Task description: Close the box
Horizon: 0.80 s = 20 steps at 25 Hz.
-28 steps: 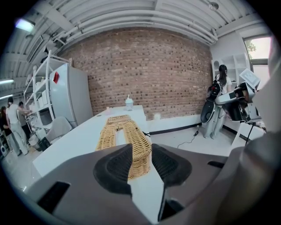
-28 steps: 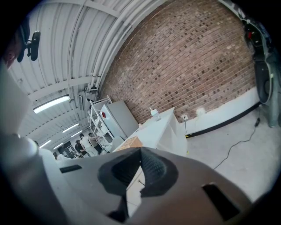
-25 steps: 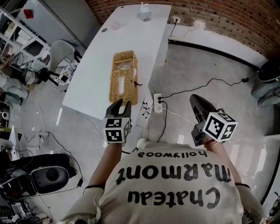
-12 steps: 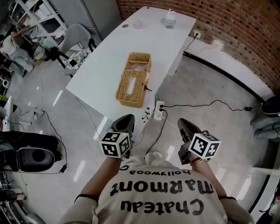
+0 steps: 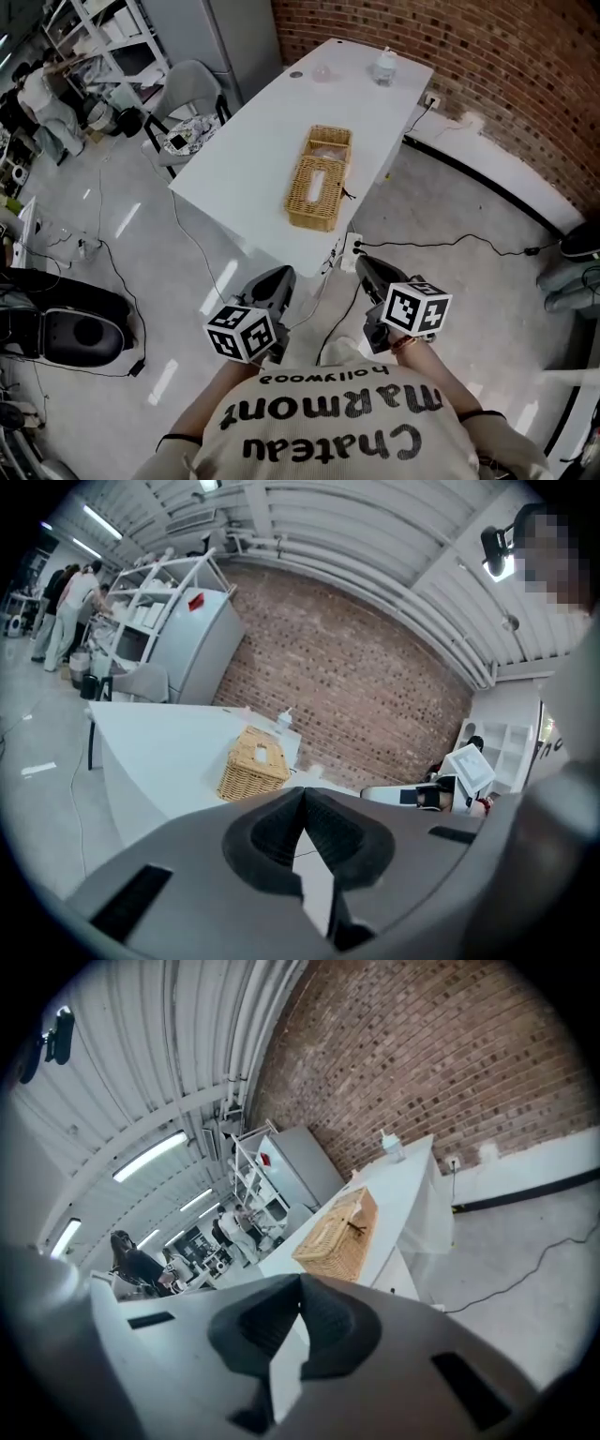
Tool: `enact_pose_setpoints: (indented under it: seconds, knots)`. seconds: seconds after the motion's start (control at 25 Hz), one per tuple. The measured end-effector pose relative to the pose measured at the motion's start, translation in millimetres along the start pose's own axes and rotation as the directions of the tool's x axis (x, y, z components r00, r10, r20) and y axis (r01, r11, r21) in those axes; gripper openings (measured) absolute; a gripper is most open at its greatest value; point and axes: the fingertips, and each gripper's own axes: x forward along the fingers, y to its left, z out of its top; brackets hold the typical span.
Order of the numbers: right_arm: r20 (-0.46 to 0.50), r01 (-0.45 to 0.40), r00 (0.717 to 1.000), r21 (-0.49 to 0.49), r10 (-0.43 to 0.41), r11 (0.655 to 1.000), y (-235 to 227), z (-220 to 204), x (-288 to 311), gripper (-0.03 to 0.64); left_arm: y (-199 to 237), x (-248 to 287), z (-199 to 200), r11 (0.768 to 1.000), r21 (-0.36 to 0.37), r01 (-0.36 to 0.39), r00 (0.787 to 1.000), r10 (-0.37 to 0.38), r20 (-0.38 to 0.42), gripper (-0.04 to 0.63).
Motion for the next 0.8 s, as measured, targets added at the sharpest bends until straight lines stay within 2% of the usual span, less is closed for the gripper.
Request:
enact_pose_setpoints:
  seconds: [0.24, 0.4, 0.56, 0.8]
  knots:
    - [0.144, -0.004, 0.99, -0.021, 0.007, 1.0, 81.7, -2.0, -16.0, 0.003, 14.7, -80.0, 26.2, 0.998, 0.066, 0.003, 0.996, -0.008, 0.084, 0.003]
    - [0.208, 0.008, 0.978, -0.098, 0.012, 0.995, 133.8, -17.0, -30.5, 0.003, 18.6, -131.5, 33.5, 0.99, 0.14, 0.01, 0.992, -0.027, 0.12, 0.003]
    - [0.226, 0.026, 0.974, -0.132, 0.005, 0.991, 174.5, -45.1, -42.1, 0.003, 22.0, -175.6, 30.8, 0.984, 0.172, 0.04, 0.989, -0.064, 0.133, 0.003]
    - [0.2, 0.059, 0.979, -0.156, -0.027, 0.986, 212.3, -91.3, -46.9, 0.003, 33.3, -221.2, 18.0, 0.983, 0.168, 0.074, 0.986, -0.097, 0.133, 0.003]
